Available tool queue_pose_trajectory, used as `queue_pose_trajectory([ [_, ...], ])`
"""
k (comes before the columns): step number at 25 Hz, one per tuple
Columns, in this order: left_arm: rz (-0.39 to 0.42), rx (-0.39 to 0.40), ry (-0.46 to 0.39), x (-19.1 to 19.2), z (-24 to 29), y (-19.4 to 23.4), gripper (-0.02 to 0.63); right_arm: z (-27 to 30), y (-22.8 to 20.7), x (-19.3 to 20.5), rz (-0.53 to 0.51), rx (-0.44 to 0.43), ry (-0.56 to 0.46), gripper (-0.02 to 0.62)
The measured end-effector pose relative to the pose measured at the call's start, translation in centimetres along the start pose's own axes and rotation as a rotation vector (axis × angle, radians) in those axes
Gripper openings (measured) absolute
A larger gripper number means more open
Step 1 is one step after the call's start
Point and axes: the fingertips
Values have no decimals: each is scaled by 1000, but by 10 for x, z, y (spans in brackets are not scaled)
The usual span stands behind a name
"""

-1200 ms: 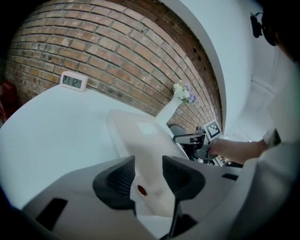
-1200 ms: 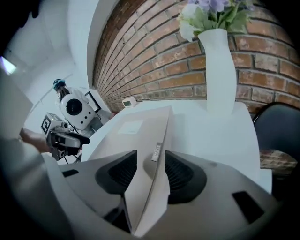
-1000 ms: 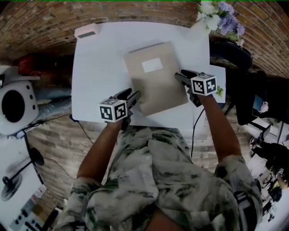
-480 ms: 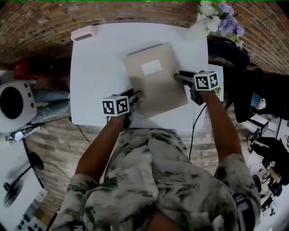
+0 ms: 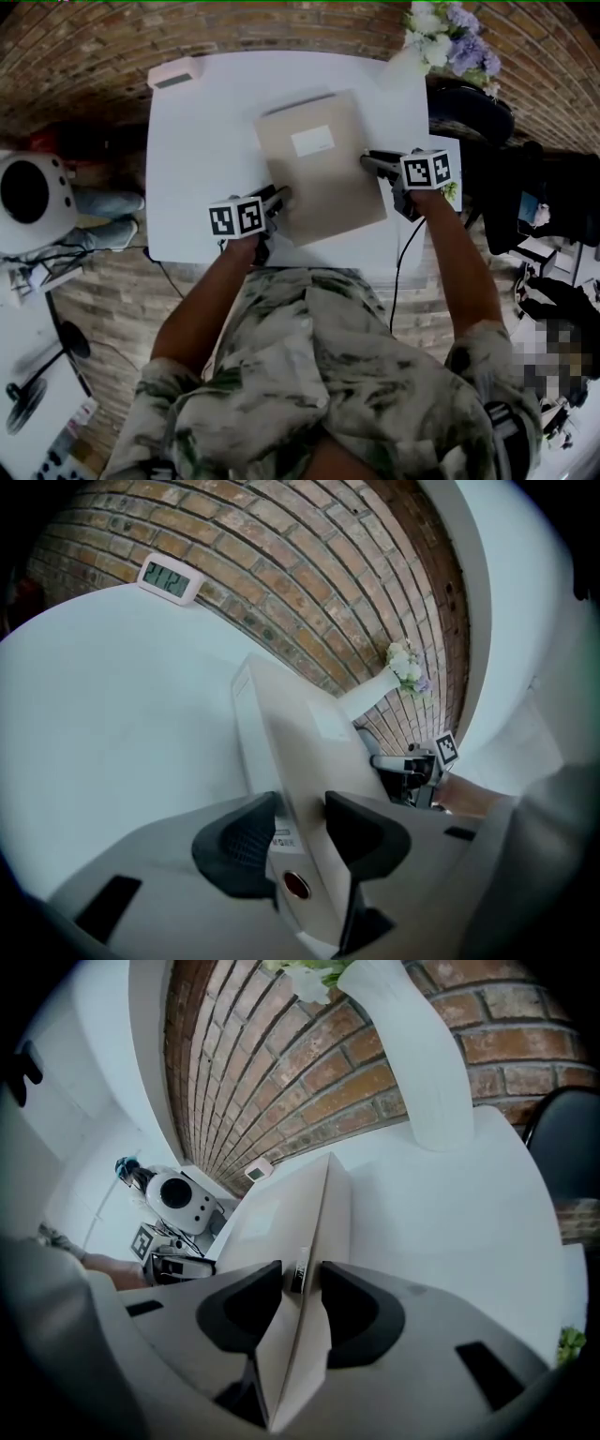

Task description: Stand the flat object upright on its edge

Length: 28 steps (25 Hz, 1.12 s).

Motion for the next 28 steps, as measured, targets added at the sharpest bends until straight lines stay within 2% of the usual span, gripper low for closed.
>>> queue_pose_trajectory([
  [8, 52, -2, -21, -11, -30, -6, 181, -11, 33, -12, -22, -20, -68, 143],
  [12, 105, -25, -34, -23, -48, -5, 181, -11, 48, -23, -38, -25, -96, 139],
  [28, 343, -105, -117, -120, -104, 5, 178, -10, 101, -104, -210, 10, -251, 130],
])
Point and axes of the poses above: the fingertips, and each gripper's own axes: z forward along the fingers, y to its left, x out of its underside, and after that the axes turned 7 degrees about y, right-handed
